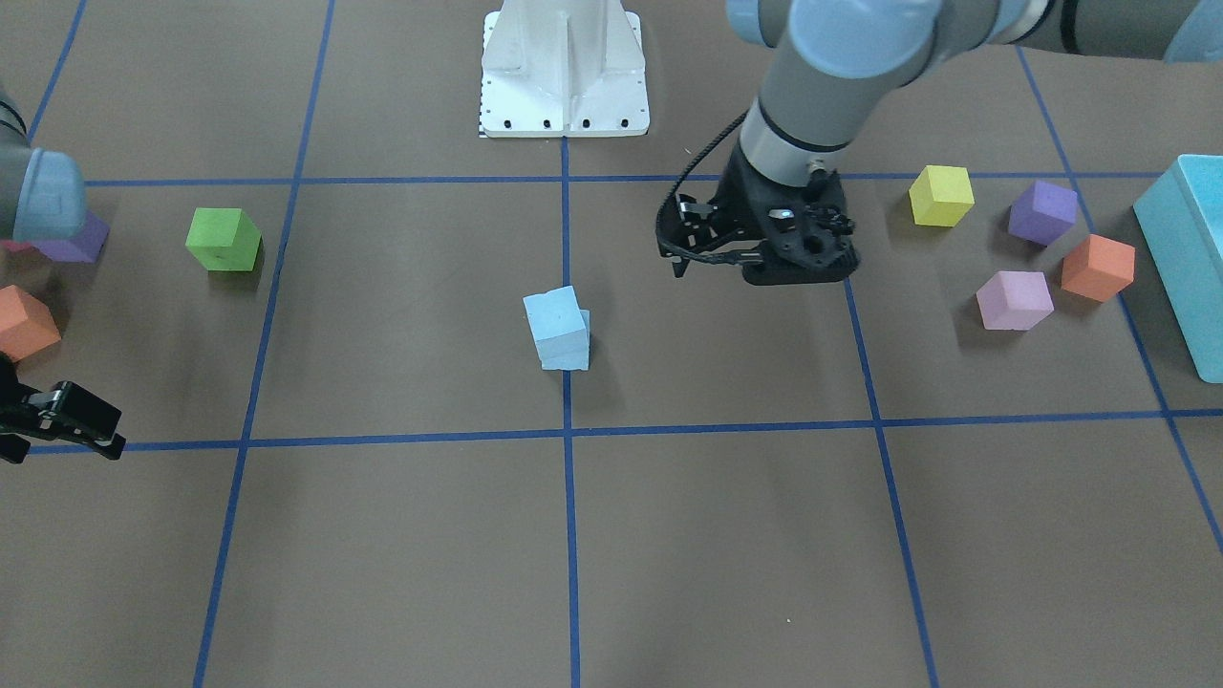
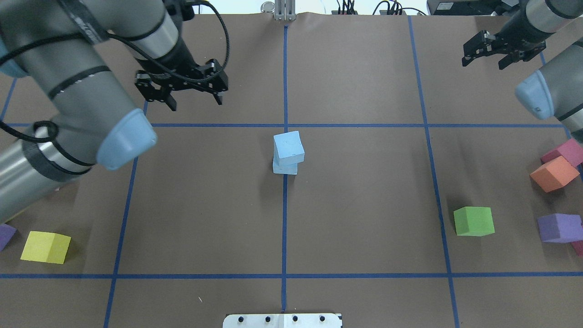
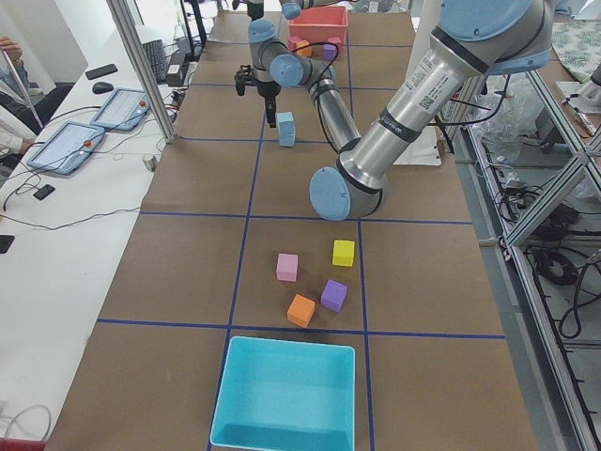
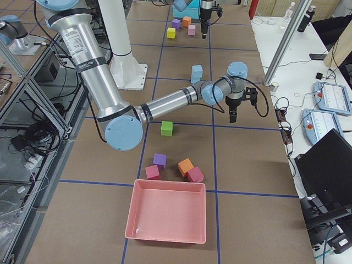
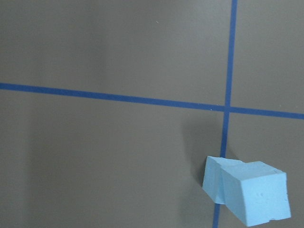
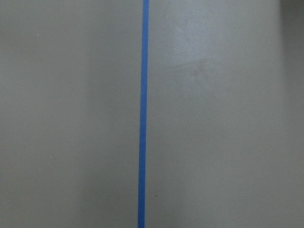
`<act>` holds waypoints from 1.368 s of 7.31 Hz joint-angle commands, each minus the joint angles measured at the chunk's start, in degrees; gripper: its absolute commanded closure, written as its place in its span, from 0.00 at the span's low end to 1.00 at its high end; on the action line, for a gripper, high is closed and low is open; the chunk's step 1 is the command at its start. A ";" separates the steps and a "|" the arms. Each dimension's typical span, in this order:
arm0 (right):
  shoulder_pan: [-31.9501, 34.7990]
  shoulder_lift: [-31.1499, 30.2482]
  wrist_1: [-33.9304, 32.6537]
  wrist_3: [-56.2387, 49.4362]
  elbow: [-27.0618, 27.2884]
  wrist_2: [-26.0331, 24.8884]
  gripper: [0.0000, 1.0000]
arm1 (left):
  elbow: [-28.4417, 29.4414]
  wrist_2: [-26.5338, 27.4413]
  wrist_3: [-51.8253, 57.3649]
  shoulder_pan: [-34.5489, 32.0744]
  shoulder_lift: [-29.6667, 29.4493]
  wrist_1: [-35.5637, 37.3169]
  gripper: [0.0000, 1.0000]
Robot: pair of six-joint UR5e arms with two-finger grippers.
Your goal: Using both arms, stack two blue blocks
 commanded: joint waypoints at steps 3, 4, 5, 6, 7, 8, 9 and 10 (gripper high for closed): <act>6.81 -16.72 -0.72 -4.06 11.26 2.99 0.00 | -4.58 -3.06 34.81 -19.00 13.68 11.05 0.00; 8.21 -21.10 -0.72 -9.64 13.61 2.99 0.00 | -4.67 -3.32 41.61 -21.56 16.39 12.58 0.00; 10.92 -25.84 -0.72 -14.65 15.99 3.68 0.00 | -4.41 -5.76 46.90 -23.50 21.46 11.29 0.00; 13.21 -26.93 -0.81 -15.66 16.10 4.91 0.00 | -4.05 -5.87 52.70 -26.30 27.17 9.45 0.00; 14.62 -27.99 -0.90 -17.76 16.10 5.44 0.00 | -2.48 -5.87 56.23 -28.77 31.57 6.04 0.00; 16.38 -28.61 -2.29 -22.48 16.01 5.80 0.00 | -0.99 -5.87 56.36 -29.31 33.62 3.83 0.00; 18.31 -28.18 -6.13 -25.31 16.62 5.97 0.00 | -0.02 -5.87 57.05 -30.10 37.03 1.46 0.00; 19.90 -28.18 -8.43 -29.25 16.71 5.89 0.00 | 1.56 -5.96 58.11 -30.46 41.24 -4.30 0.00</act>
